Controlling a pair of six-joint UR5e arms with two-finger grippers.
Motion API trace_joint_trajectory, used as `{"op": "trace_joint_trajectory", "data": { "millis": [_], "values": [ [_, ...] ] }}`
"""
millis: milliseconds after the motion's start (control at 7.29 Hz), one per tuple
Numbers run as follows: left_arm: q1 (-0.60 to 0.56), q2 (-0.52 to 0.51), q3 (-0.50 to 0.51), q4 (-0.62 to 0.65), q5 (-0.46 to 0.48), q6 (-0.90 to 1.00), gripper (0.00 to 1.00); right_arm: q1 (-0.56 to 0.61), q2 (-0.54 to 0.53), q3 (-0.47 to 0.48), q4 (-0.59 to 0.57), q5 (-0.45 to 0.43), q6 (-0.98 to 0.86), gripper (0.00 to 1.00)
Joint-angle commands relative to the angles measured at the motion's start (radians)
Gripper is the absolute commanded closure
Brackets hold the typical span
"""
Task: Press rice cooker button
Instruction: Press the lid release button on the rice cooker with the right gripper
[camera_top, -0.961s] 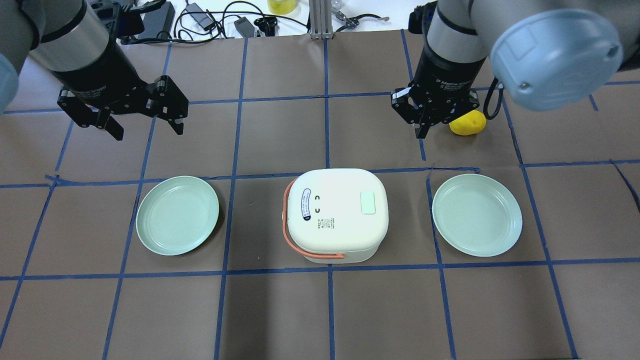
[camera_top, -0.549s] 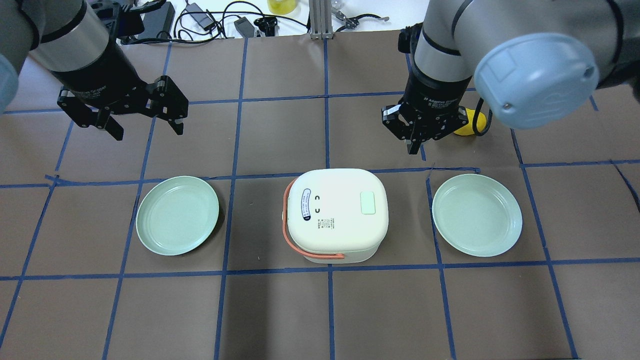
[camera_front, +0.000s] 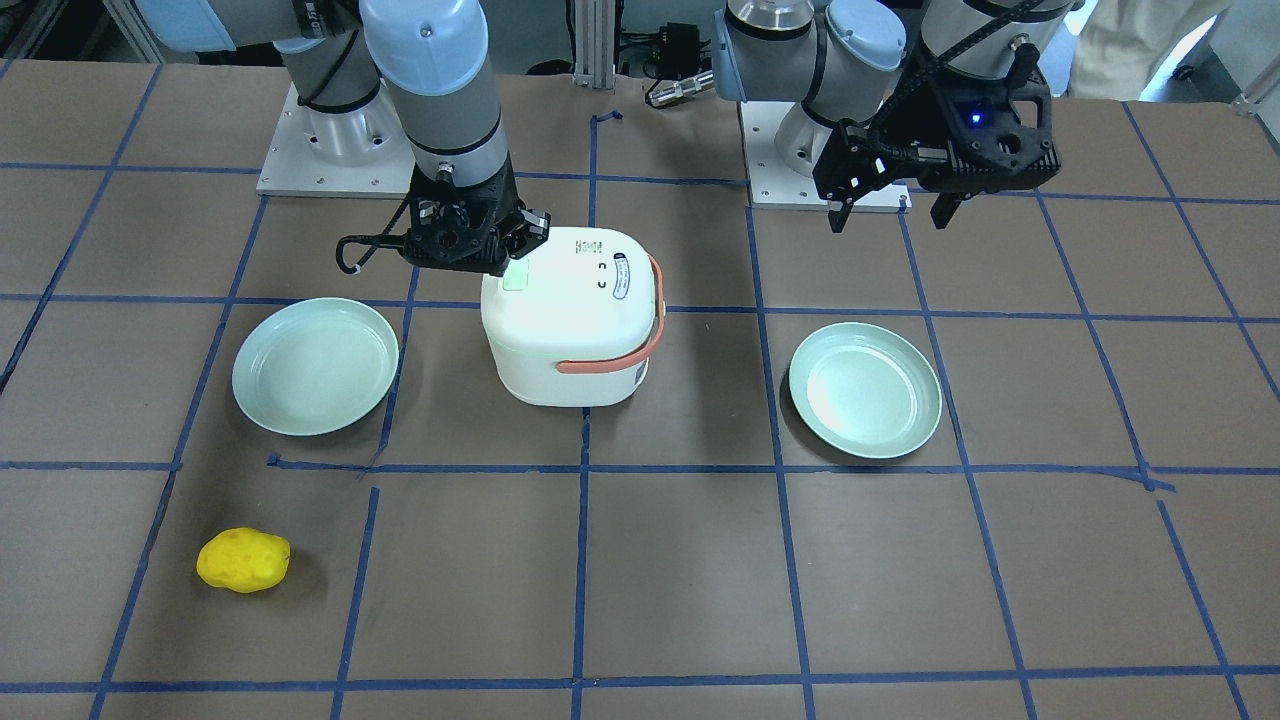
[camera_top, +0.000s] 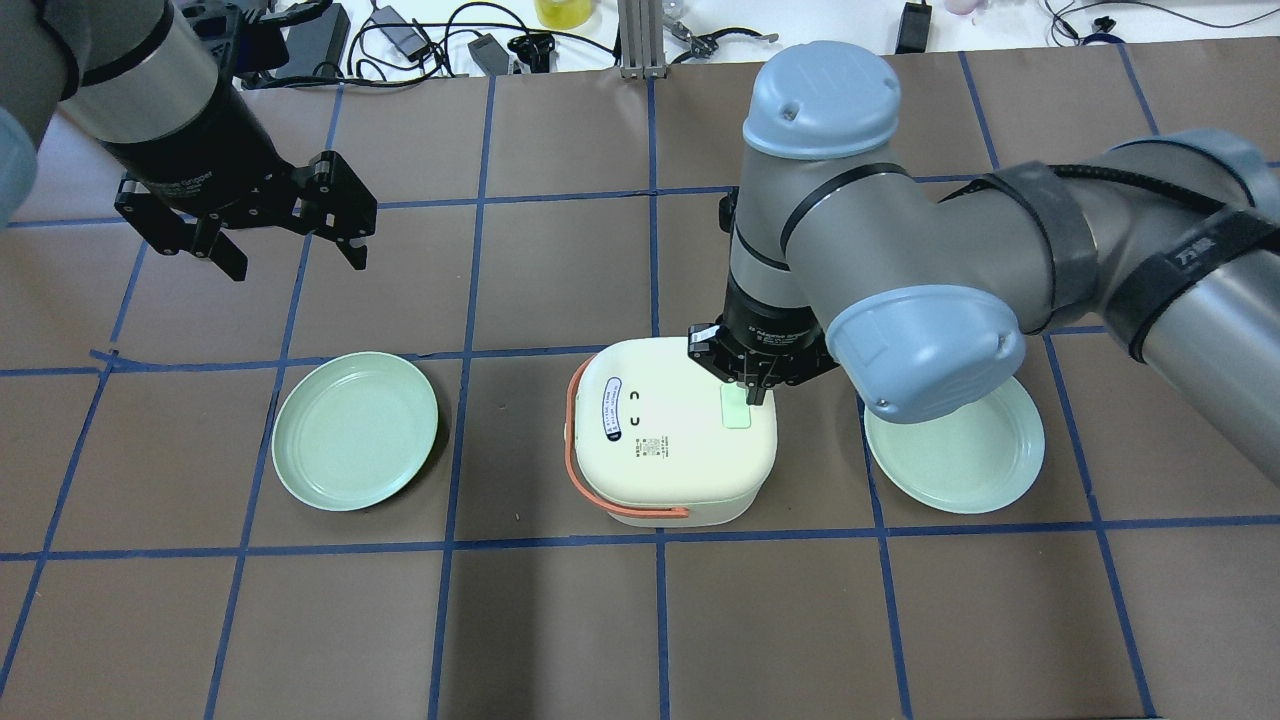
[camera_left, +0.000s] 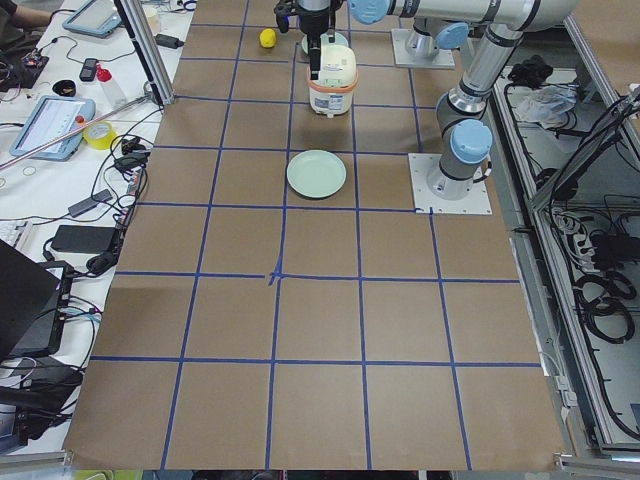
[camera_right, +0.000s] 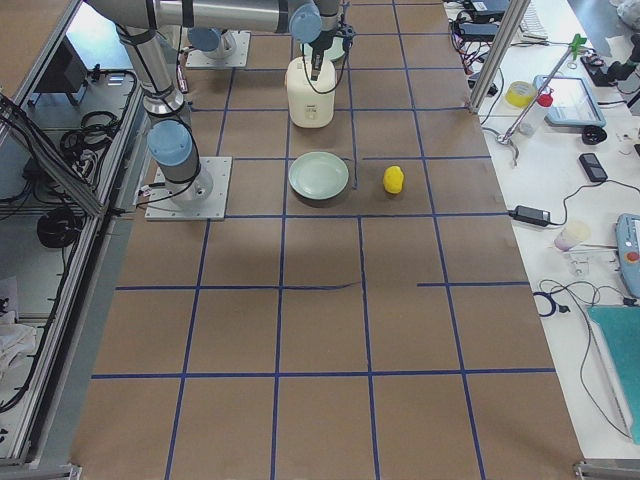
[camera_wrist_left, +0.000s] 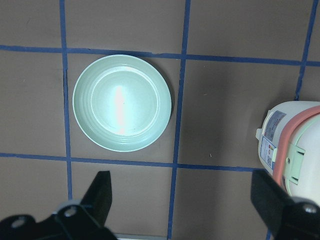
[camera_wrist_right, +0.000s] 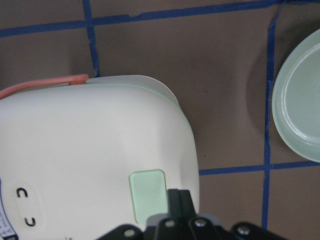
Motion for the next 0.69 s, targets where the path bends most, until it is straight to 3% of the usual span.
{"op": "trace_joint_trajectory", "data": {
  "millis": [0,549],
  "values": [
    [0.000,0.000,0.000,0.000,0.000,-0.001,0.00,0.023,0.008,0.012,-0.027,-0.001,0.030,1.00],
    [0.000,0.000,0.000,0.000,0.000,-0.001,0.00,0.023,0.011,0.015,-0.041,-0.008,0.027,1.00]
  ]
}}
